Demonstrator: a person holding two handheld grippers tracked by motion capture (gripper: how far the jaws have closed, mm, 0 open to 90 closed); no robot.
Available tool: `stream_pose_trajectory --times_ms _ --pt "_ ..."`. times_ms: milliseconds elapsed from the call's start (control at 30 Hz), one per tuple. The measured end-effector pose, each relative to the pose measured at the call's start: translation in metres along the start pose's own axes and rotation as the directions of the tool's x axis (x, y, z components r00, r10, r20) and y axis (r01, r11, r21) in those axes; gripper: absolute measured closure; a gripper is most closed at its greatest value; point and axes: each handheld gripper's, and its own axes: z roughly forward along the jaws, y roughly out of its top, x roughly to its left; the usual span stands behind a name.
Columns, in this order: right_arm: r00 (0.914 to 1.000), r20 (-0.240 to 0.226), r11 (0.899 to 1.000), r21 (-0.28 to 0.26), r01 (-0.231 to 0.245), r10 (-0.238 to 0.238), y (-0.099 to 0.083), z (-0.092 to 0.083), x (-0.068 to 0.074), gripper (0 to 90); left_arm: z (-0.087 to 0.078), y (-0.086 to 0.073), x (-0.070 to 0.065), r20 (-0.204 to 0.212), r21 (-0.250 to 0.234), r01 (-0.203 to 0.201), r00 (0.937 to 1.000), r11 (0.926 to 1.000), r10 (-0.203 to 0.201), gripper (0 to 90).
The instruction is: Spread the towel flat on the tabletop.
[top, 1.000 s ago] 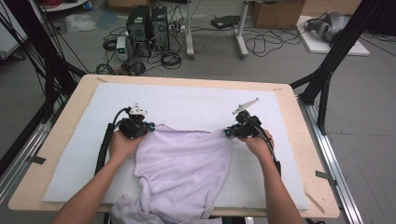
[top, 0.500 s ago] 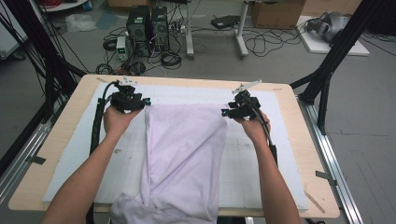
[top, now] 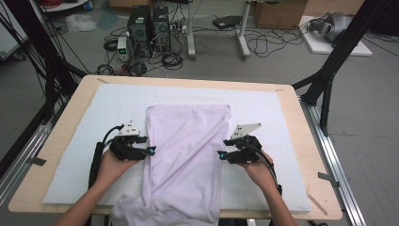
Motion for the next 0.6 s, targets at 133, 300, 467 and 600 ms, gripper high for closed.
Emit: stream_pose_trajectory --times_ms 133,300,467,600 --pt "0.9992 -0.040 1.000 -0.018 -0.010 0.010 -0.013 -0.004 0.017 48.2 0.000 -0.005 -0.015 0.025 0.027 -0.052 0.9984 0.9983 0.051 47.2" --pt "0.9971 -0.077 1.000 0.009 -0.002 0.003 -0.026 0.004 0.030 48.6 0.011 -0.013 -0.013 0.039 0.119 -0.102 0.9944 0.9877 0.098 78.3" --pt "0.9960 -0.089 1.000 0.021 -0.005 0.007 -0.029 0.008 0.030 48.4 -0.004 -0.017 -0.002 0.000 0.113 -0.100 0.9949 0.9885 0.101 87.7" --pt "0.9954 -0.095 1.000 0.000 -0.014 0.014 -0.029 0.005 0.032 48.2 -0.023 -0.026 0.022 -0.071 0.119 -0.046 0.9960 0.9918 0.055 87.8"
